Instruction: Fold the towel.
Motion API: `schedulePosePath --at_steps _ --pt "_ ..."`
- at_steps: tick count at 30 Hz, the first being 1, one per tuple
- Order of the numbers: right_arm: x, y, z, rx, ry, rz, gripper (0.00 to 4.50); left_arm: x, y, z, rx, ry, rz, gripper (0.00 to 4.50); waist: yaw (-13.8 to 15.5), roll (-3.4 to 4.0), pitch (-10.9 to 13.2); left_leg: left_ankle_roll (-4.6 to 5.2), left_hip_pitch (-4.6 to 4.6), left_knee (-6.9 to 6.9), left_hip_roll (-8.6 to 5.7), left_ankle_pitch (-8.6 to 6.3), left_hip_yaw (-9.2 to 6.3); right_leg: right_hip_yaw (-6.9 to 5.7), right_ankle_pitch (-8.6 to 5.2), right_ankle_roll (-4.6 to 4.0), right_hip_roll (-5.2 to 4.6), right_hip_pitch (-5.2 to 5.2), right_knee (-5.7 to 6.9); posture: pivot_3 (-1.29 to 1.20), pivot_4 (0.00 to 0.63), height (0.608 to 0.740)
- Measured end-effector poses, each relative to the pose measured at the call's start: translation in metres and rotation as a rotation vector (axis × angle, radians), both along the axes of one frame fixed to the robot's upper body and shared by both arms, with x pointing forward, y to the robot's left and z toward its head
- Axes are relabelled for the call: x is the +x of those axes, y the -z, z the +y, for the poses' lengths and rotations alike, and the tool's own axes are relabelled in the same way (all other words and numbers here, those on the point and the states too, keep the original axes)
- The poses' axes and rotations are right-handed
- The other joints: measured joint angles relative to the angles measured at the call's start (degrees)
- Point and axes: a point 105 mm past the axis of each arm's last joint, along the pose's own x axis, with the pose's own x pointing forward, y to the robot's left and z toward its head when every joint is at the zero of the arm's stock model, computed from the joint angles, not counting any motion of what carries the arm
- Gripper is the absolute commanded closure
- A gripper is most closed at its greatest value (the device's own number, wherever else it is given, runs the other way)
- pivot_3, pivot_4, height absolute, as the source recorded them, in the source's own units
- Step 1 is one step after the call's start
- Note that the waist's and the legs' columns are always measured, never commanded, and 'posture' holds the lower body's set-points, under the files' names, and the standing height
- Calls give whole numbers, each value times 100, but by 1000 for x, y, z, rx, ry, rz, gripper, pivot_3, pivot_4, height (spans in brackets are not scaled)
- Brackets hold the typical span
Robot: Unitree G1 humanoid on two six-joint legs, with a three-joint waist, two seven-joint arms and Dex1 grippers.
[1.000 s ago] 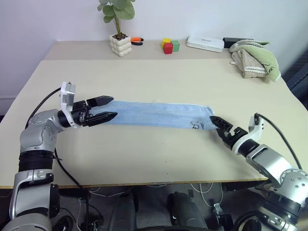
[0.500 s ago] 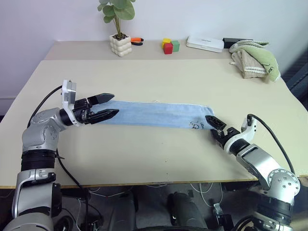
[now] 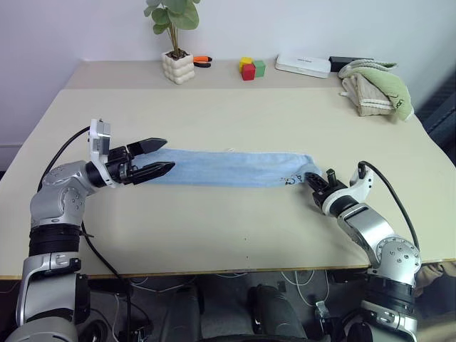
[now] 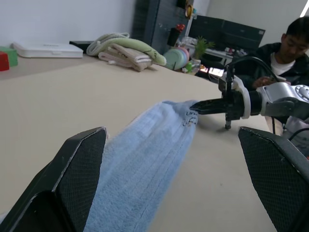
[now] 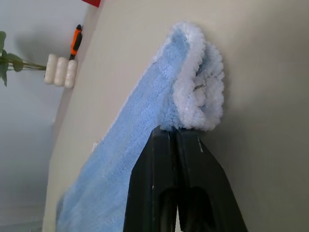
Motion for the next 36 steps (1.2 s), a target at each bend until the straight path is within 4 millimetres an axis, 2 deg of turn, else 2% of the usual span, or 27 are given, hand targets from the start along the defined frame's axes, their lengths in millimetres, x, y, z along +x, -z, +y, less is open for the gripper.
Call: schedulePosePath --at_steps 5,8,10,13,16,21,24,30,36 --pt "2 -2 -32 -137 43 13 4483 0 -1 3 8 -12 -17 0 19 2 1 0 -2 -1 -1 0 1 0 -2 -3 -1 0 -5 0 150 740" --pt "0 -10 -49 -213 53 -5 4483 2 1 10 11 -34 -12 0 -1 4 3 1 -1 -4 1 0 0 0 0 1 3 -2 -5 0 150 740" --pt "-1 -12 -52 -277 30 -17 4483 3 3 12 11 -41 -5 0 -14 5 3 2 -1 -4 1 -1 1 1 2 4 4 -3 -5 0 150 740" --pt "-1 -12 -47 -418 -30 -36 4483 4 4 15 13 -51 0 0 -18 5 3 3 -1 -4 1 -2 1 1 3 6 5 -4 -5 0 150 740" --pt "3 -22 -31 -600 -115 -111 4483 5 3 16 13 -55 -9 0 -10 5 3 3 -2 -3 1 -2 2 1 3 6 4 -6 -5 0 150 740" --pt "12 -54 12 -759 -266 -312 4483 6 1 16 12 -59 -15 0 -6 5 3 3 -3 -3 1 -2 2 1 3 6 5 -7 -5 0 150 740" --pt "13 -63 32 -806 -336 -381 4483 7 1 16 14 -61 -21 0 4 5 3 3 -4 -3 1 -2 2 0 3 6 5 -7 -5 0 150 740" --pt "13 -50 83 -837 -515 -439 4483 7 1 16 13 -67 -22 0 9 5 3 3 -4 -1 1 -2 3 0 3 6 5 -8 -5 0 150 740" --pt "13 -46 128 -839 -643 -501 4483 4 0 13 23 -65 -32 0 11 5 3 3 -4 -1 1 -2 2 -1 4 7 5 -9 -3 0 150 740"
